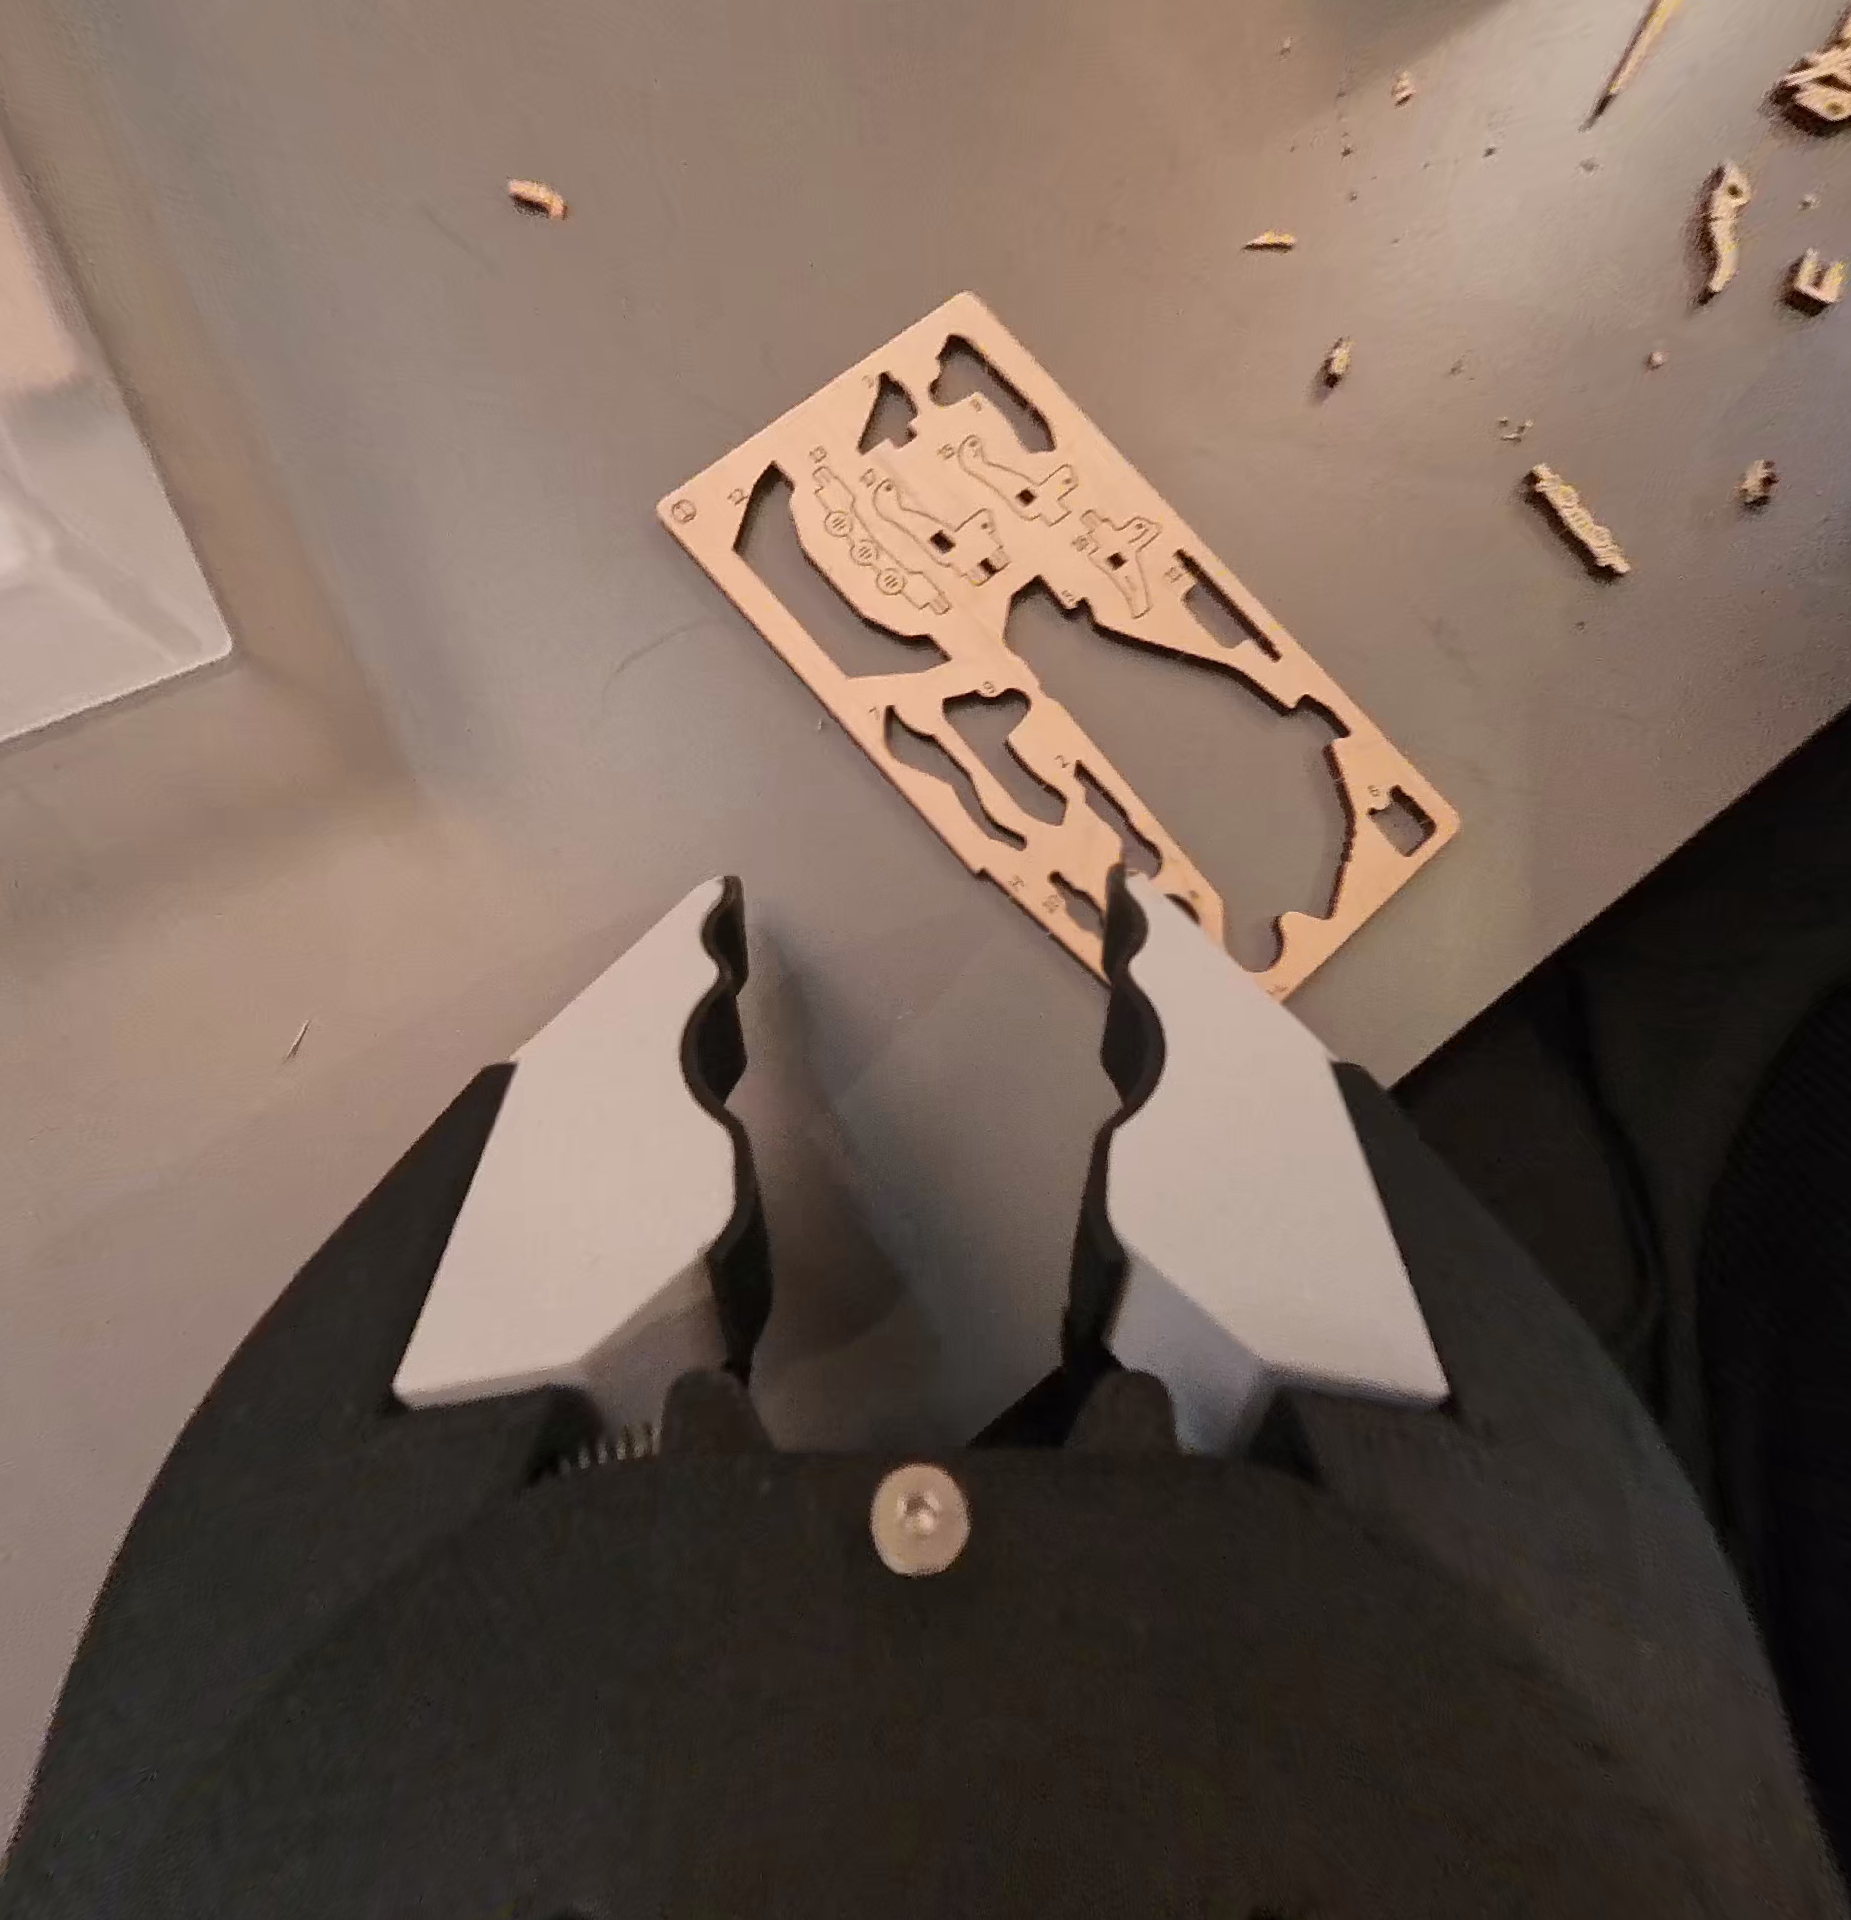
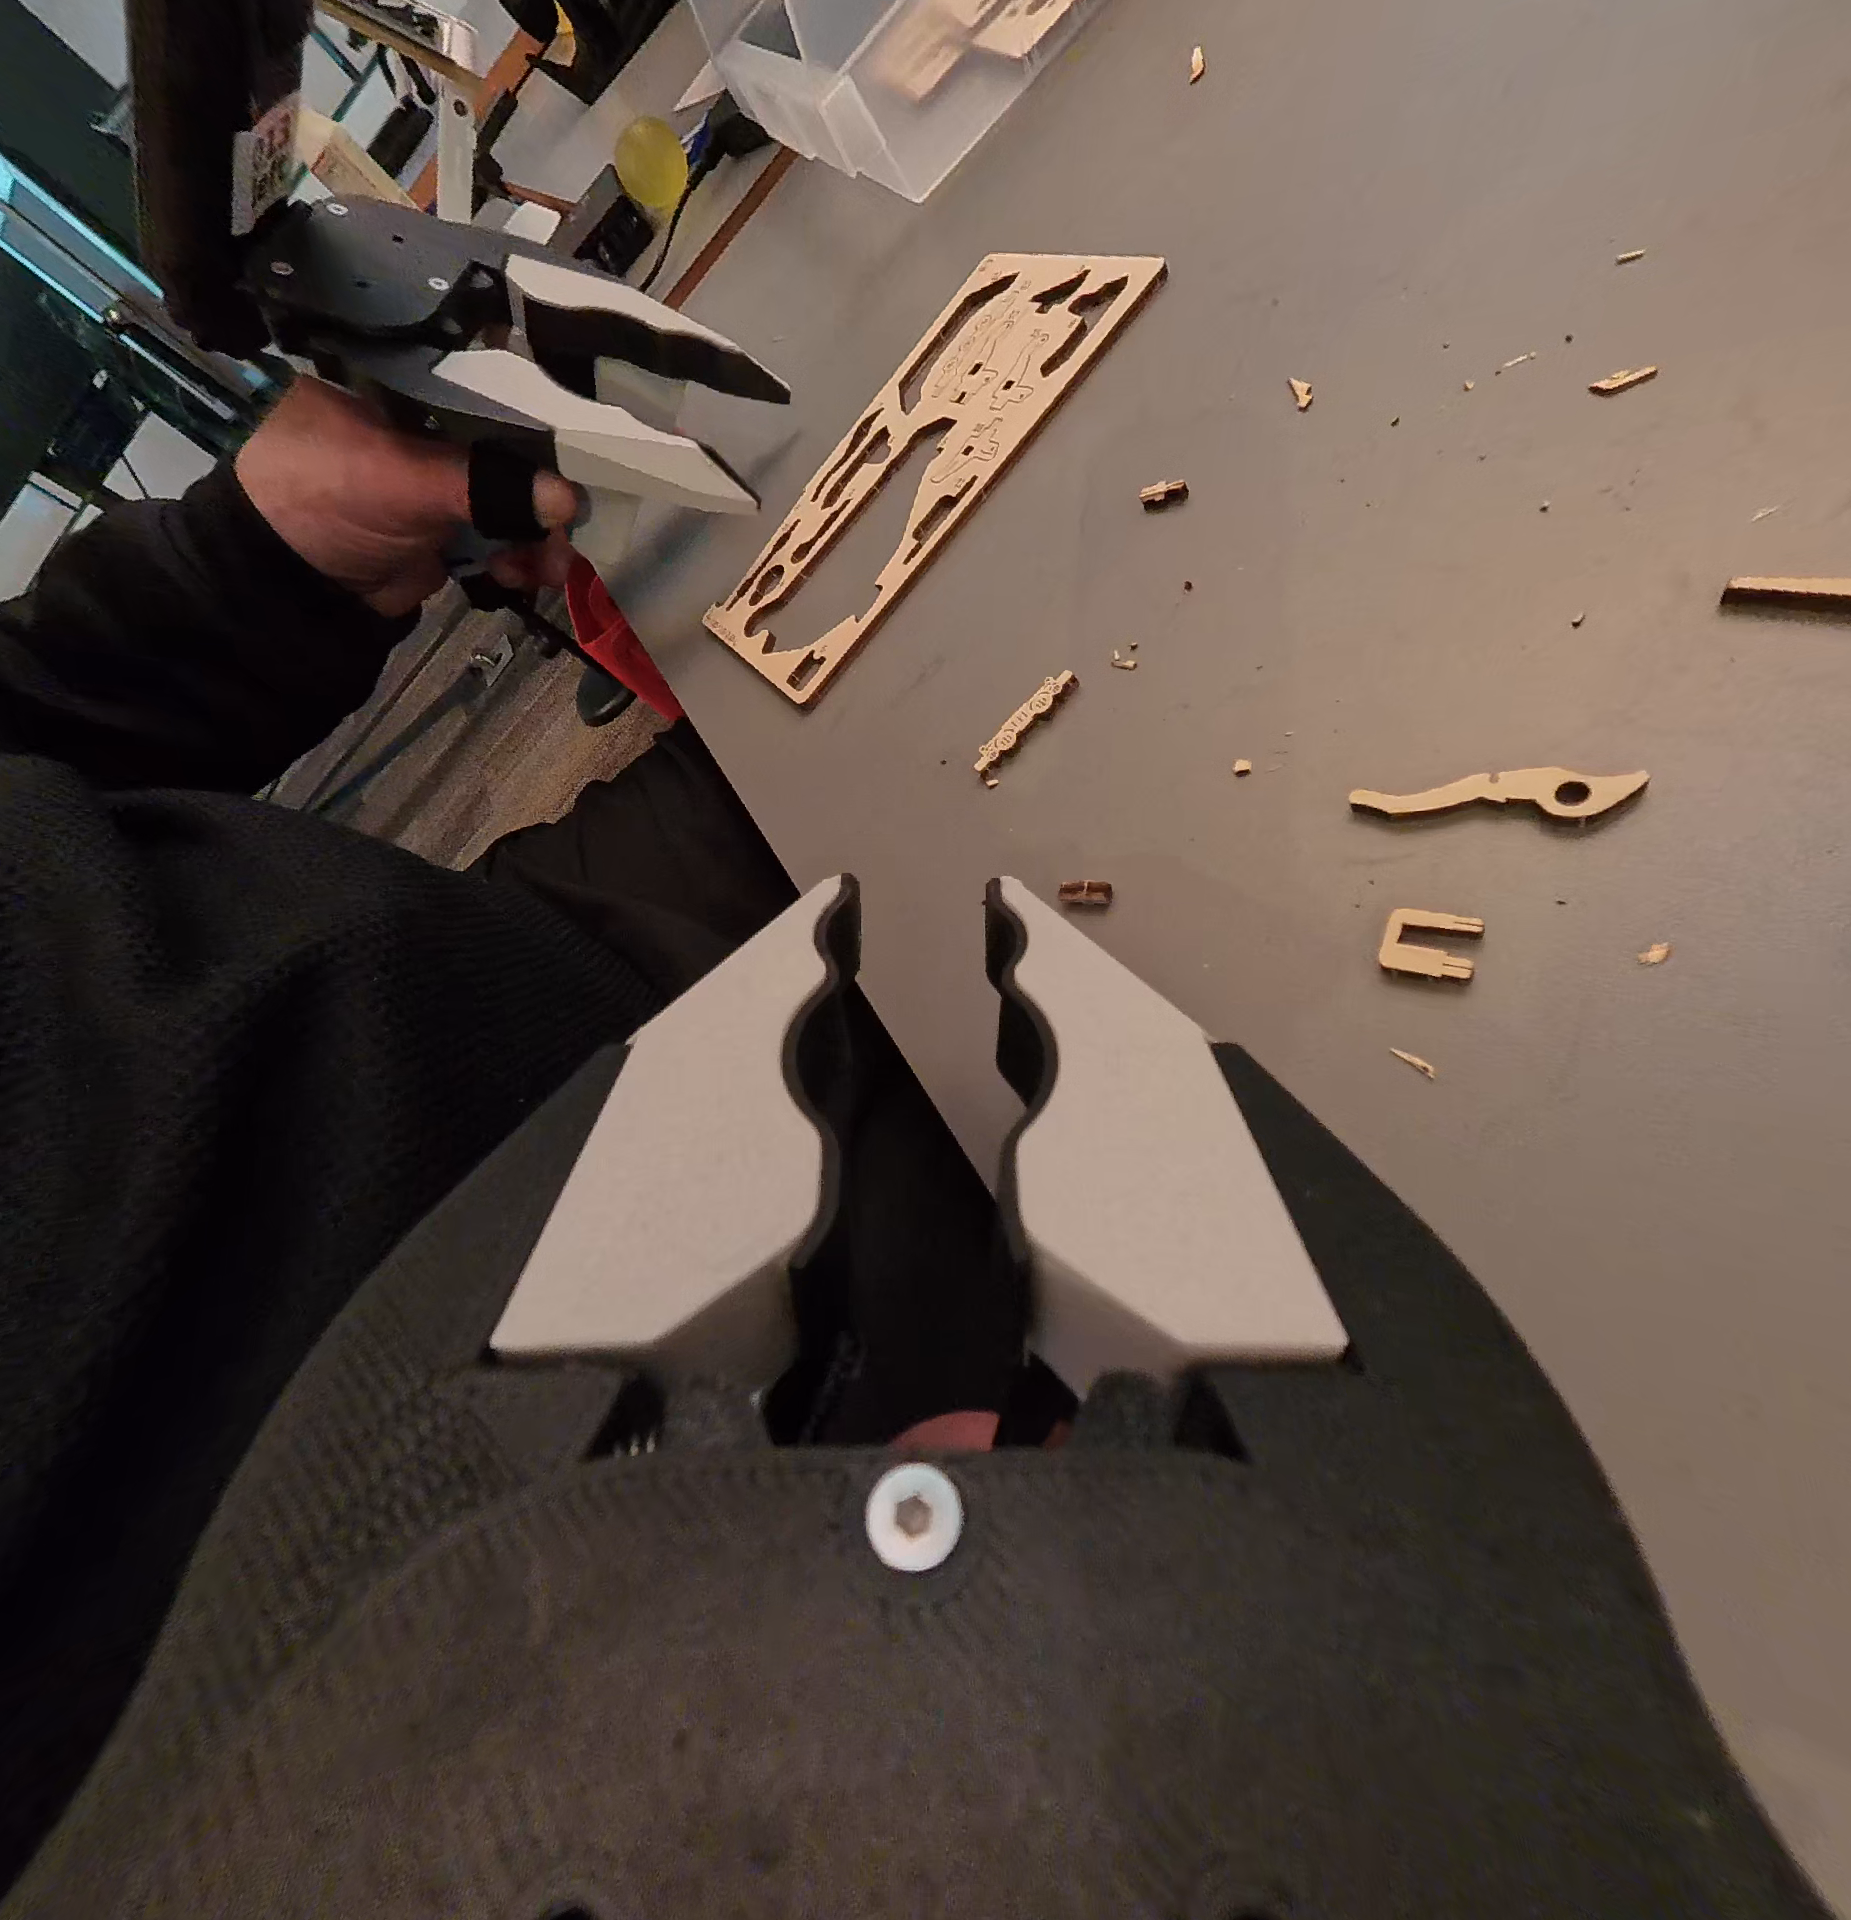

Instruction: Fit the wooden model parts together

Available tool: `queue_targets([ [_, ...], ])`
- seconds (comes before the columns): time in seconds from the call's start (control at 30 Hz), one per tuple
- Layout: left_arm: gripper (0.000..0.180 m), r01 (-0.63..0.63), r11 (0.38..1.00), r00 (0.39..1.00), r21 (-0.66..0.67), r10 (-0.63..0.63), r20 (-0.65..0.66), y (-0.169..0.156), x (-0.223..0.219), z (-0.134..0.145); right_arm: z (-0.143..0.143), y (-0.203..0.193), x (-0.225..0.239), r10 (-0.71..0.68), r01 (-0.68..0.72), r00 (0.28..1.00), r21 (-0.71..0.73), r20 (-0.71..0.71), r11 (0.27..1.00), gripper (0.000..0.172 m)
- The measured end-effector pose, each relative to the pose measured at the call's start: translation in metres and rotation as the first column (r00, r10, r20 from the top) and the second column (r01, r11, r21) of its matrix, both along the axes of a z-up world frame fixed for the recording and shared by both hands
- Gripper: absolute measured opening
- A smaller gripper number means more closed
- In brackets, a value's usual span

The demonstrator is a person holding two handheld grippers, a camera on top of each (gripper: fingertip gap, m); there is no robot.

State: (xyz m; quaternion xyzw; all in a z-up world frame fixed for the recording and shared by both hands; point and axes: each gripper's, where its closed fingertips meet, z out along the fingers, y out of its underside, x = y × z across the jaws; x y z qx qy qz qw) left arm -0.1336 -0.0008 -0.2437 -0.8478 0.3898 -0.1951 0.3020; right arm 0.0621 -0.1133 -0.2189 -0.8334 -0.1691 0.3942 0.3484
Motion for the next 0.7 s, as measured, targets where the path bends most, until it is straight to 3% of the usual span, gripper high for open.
queue_targets([
  [0.23, 0.071, 0.104, 0.994, 0.994, 0.018, -0.104, -0.016, -0.012, 0.009, 0.000, -0.001, -0.001, -0.001, 0.005, -0.005, 1.000, 0.000, 0.001, 1.000, 0.022],
  [0.7, 0.103, 0.091, 0.992, 0.996, 0.087, -0.090, -0.011, -0.010, 0.034, 0.001, 0.002, -0.001, -0.001, 0.006, -0.006, 1.000, 0.006, -0.007, 1.000, 0.022],
])
